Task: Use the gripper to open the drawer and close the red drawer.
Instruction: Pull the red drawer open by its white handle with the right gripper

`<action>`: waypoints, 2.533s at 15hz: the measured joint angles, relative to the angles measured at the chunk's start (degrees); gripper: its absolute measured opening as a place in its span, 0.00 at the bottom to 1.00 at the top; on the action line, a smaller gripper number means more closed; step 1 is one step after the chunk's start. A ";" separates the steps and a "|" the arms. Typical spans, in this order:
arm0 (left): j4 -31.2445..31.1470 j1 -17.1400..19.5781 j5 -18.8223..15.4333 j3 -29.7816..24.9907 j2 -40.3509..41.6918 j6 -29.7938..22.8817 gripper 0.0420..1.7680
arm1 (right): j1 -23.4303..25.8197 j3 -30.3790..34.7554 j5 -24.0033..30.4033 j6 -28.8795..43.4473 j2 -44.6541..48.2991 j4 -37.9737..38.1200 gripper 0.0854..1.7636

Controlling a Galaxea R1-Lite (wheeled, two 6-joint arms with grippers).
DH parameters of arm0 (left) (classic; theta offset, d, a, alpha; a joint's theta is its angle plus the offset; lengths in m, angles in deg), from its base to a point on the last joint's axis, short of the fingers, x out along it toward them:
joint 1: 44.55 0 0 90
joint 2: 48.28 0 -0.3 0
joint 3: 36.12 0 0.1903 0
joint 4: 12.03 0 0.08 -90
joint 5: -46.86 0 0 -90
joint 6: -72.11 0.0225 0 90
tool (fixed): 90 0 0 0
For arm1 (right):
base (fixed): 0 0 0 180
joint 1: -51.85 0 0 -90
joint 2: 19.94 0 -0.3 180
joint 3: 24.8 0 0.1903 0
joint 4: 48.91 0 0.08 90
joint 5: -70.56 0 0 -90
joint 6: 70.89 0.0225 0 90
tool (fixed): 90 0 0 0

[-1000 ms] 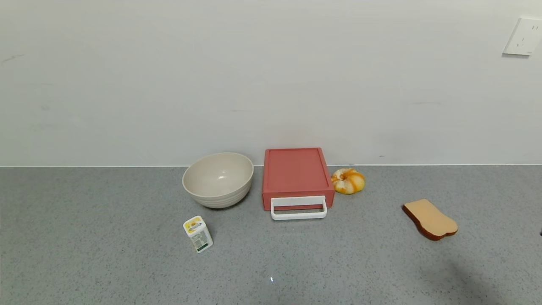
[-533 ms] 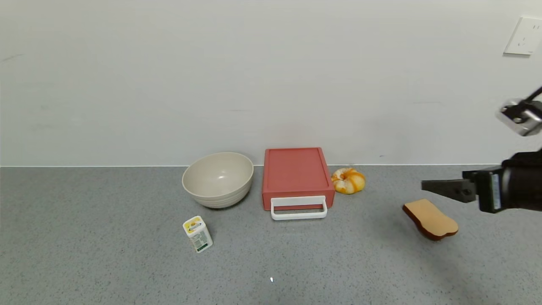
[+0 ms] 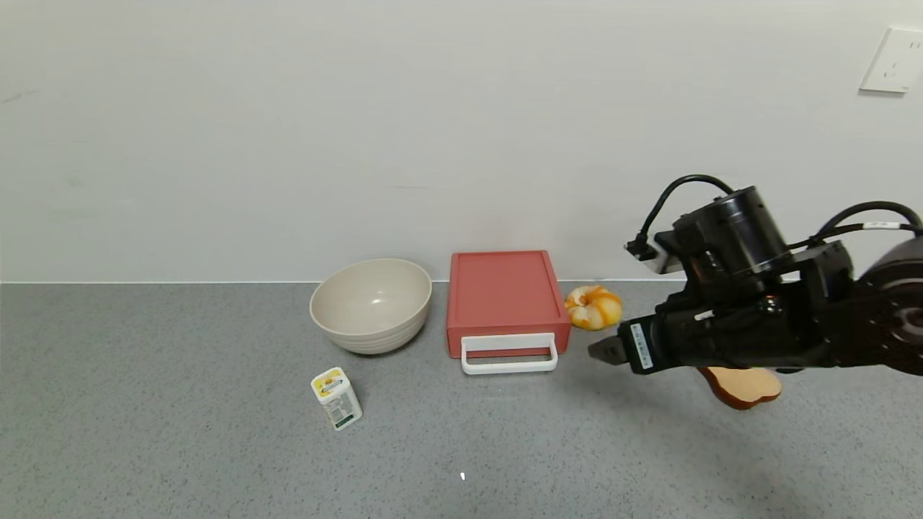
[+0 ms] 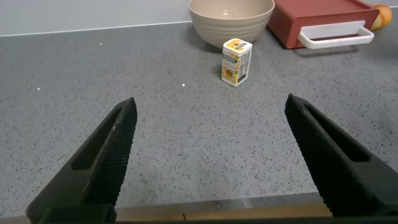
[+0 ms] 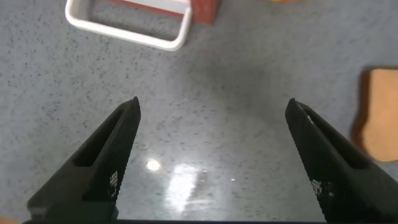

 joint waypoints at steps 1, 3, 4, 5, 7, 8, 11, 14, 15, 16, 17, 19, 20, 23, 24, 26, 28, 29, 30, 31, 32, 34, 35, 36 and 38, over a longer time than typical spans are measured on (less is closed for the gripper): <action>0.00 0.00 0.00 0.02 0.00 0.02 0.97 | -0.77 -2.17 -0.02 2.58 -1.87 2.23 0.97; 0.00 0.00 0.00 0.02 0.00 0.05 0.97 | -2.01 -7.05 -0.02 8.70 -5.60 6.95 0.97; 0.00 0.00 -0.01 0.02 0.00 0.05 0.97 | -2.45 -9.25 -0.04 11.15 -7.35 8.77 0.97; 0.00 0.00 0.00 0.02 0.00 0.05 0.97 | -2.84 -11.41 0.00 13.89 -9.18 10.14 0.97; 0.00 0.00 0.02 0.02 0.00 0.06 0.97 | -3.32 -14.36 0.00 17.66 -11.96 12.19 0.97; -0.01 0.00 0.00 0.02 0.00 0.06 0.97 | -3.43 -16.23 0.05 19.30 -13.39 13.73 0.97; 0.00 0.00 0.00 0.02 0.00 0.06 0.97 | -3.56 -21.53 0.38 24.09 -17.27 16.02 0.97; 0.00 0.00 0.02 0.02 0.00 0.06 0.97 | -3.58 -26.51 0.35 27.75 -21.08 16.13 0.97; 0.00 0.00 0.02 0.02 0.00 0.06 0.97 | -3.58 -28.66 0.33 28.88 -22.63 16.13 0.97; 0.00 0.00 0.02 0.02 0.00 0.05 0.97 | -3.63 -30.51 0.33 29.60 -24.05 16.19 0.97; 0.00 0.00 0.00 0.02 0.00 0.06 0.97 | -3.80 -31.83 0.33 29.99 -25.10 16.21 0.97; 0.00 0.00 -0.01 0.02 0.00 0.05 0.97 | -4.24 -34.80 0.07 30.34 -27.59 16.40 0.97; 0.00 0.00 -0.04 0.02 0.00 0.06 0.97 | -4.41 -36.13 0.00 30.65 -28.60 17.03 0.97; 0.00 0.00 -0.04 0.02 0.00 0.06 0.97 | -4.83 -40.41 -0.17 32.55 -31.35 19.77 0.97; 0.00 0.00 -0.04 0.02 0.00 0.05 0.97 | -4.88 -40.98 -0.22 32.79 -32.09 19.91 0.97; 0.00 0.00 -0.06 0.02 0.00 0.06 0.97 | -4.85 -41.37 -0.44 33.32 -33.12 19.99 0.97; 0.00 -0.02 -0.09 0.02 0.00 0.06 0.97 | -4.99 -41.51 -2.76 33.60 -33.88 19.96 0.97; 0.00 0.00 -0.09 0.02 0.00 0.05 0.97 | -5.16 -41.51 -4.24 33.66 -34.26 19.88 0.97; 0.00 0.00 -0.09 0.02 0.00 0.05 0.97 | -5.44 -41.51 -5.10 33.84 -34.54 19.82 0.97; 0.00 0.00 -0.06 0.02 0.00 0.05 0.97 | -5.79 -41.53 -5.73 34.37 -34.78 19.82 0.97; -0.01 0.00 -0.09 0.00 0.00 0.06 0.97 | -6.10 -41.53 -6.49 34.76 -34.97 19.82 0.97; 0.00 0.00 -0.09 0.00 0.00 0.06 0.97 | -6.51 -41.53 -7.58 34.93 -35.28 19.66 0.97; 0.00 0.00 -0.09 0.00 0.00 0.06 0.97 | -6.67 -41.53 -8.30 34.97 -35.46 19.60 0.97; 0.00 0.00 -0.09 0.00 0.00 0.06 0.97 | -6.84 -41.53 -8.87 35.44 -35.63 19.49 0.97; 0.00 0.00 -0.09 0.00 0.00 0.06 0.97 | -6.89 -41.59 -9.31 36.82 -35.94 19.49 0.97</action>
